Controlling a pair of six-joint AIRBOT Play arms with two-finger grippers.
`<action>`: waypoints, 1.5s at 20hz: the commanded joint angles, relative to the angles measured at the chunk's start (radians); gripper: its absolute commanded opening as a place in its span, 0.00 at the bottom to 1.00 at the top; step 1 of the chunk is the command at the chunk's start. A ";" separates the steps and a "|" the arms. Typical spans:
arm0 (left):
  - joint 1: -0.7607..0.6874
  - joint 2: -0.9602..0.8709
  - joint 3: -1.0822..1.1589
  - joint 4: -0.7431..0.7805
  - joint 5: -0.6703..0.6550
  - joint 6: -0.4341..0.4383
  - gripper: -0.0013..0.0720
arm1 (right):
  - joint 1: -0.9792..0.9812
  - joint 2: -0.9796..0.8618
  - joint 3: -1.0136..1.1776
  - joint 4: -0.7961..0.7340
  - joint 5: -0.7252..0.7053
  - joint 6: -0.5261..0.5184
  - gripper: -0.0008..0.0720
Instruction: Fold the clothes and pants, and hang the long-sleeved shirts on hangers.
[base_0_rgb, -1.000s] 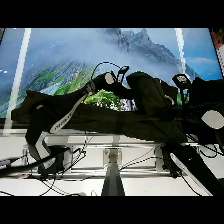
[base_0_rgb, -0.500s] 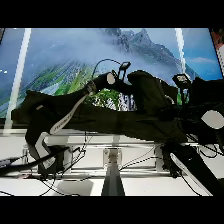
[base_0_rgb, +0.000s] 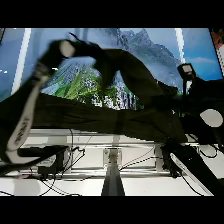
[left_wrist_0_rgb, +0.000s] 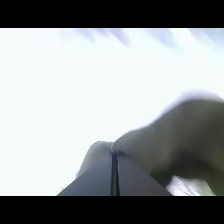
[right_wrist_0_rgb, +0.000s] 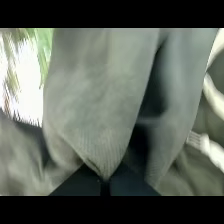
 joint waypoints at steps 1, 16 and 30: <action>0.129 0.190 0.001 0.209 0.001 0.001 0.04 | 0.001 -0.080 0.000 0.010 -0.293 0.002 0.05; 0.410 0.339 0.000 0.432 -0.204 0.005 0.04 | -0.084 -0.747 0.346 -0.039 -0.426 -0.006 0.96; 0.441 0.338 0.000 0.469 -0.220 0.004 0.04 | -0.813 -0.824 0.322 0.211 0.357 -0.494 0.85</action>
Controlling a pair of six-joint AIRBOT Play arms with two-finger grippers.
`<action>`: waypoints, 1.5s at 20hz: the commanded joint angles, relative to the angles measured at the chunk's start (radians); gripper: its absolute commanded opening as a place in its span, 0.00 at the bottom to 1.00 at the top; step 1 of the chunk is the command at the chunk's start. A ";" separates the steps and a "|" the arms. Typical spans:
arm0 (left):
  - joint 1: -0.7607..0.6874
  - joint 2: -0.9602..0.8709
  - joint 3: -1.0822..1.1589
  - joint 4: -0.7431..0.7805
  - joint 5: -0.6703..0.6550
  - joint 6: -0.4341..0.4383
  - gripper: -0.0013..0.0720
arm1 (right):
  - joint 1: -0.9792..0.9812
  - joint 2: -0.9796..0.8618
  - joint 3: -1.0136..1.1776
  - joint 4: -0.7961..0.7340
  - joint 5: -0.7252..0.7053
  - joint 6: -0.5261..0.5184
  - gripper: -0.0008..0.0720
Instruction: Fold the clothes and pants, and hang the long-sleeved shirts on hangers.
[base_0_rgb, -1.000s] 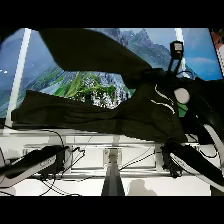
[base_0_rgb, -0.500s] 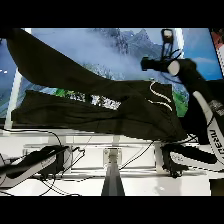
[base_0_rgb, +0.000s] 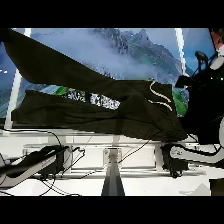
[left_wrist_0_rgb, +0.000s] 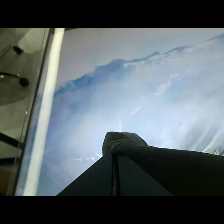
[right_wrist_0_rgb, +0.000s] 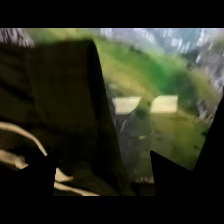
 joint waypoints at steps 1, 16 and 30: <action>0.001 0.000 0.000 0.002 -0.004 0.000 0.04 | -0.119 -0.050 -0.049 0.125 0.091 -0.127 0.85; 0.002 -0.075 -0.002 0.007 -0.008 -0.001 0.04 | 0.051 -0.182 -0.050 0.357 -0.279 -0.163 0.11; 0.234 -0.075 -0.001 0.151 -0.206 -0.114 0.04 | 0.043 0.217 -0.050 0.319 -0.632 -0.164 0.05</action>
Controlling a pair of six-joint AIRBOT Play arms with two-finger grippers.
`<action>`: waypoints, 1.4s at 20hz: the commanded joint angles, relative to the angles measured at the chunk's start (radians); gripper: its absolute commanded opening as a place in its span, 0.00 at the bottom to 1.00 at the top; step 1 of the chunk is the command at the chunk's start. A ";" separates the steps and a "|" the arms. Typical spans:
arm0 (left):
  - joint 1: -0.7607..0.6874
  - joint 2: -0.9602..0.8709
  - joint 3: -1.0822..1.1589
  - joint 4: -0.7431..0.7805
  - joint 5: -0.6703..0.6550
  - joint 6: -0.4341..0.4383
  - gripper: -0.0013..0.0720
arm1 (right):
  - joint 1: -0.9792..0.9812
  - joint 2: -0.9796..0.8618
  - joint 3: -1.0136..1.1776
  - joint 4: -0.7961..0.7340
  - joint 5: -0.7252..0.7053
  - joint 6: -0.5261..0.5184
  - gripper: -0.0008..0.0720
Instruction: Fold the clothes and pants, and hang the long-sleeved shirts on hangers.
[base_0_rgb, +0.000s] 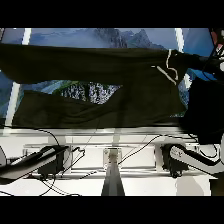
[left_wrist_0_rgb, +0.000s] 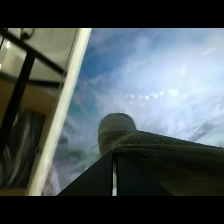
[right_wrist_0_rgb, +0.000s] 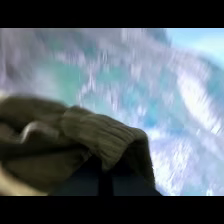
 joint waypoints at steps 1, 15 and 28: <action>0.061 -0.001 0.000 0.007 -0.095 -0.014 0.04 | 0.001 0.042 0.001 -0.004 -0.016 0.000 0.05; 0.051 -0.302 -0.051 -0.182 0.085 0.001 0.04 | 0.001 -0.058 0.001 -0.066 -0.082 0.001 0.05; -0.013 -0.441 -0.051 -0.245 0.554 0.000 0.99 | 0.001 -0.135 0.001 -0.065 -0.151 0.005 0.05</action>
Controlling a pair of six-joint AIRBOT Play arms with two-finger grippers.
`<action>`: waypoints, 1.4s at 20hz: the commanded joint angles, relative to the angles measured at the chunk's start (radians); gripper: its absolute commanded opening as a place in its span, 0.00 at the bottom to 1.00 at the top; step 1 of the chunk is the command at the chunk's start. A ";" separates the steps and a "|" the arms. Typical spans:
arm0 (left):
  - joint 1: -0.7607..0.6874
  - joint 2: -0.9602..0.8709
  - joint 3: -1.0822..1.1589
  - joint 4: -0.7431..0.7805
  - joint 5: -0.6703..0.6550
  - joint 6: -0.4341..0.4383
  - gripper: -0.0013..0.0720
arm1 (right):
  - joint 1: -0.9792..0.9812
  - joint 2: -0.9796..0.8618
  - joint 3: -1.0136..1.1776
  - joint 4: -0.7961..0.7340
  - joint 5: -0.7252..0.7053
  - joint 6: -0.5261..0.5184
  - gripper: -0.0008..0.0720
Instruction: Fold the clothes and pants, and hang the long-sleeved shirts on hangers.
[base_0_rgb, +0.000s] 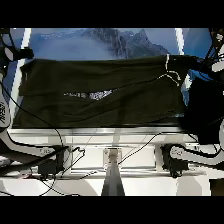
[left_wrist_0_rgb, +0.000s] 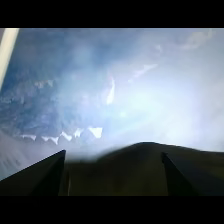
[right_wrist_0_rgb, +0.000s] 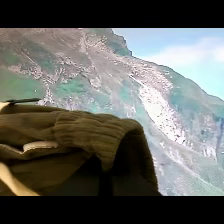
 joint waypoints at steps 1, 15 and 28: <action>0.006 -0.006 0.000 0.003 0.014 -0.002 0.99 | 0.001 -0.003 0.001 0.001 -0.006 0.002 0.05; 0.343 -0.006 0.000 -0.138 -0.767 0.151 0.79 | 0.001 -0.044 0.000 0.002 -0.120 0.002 0.05; 0.480 -0.162 -0.002 -0.401 -0.893 0.514 0.68 | 0.001 -0.067 0.000 0.003 -0.072 0.030 0.05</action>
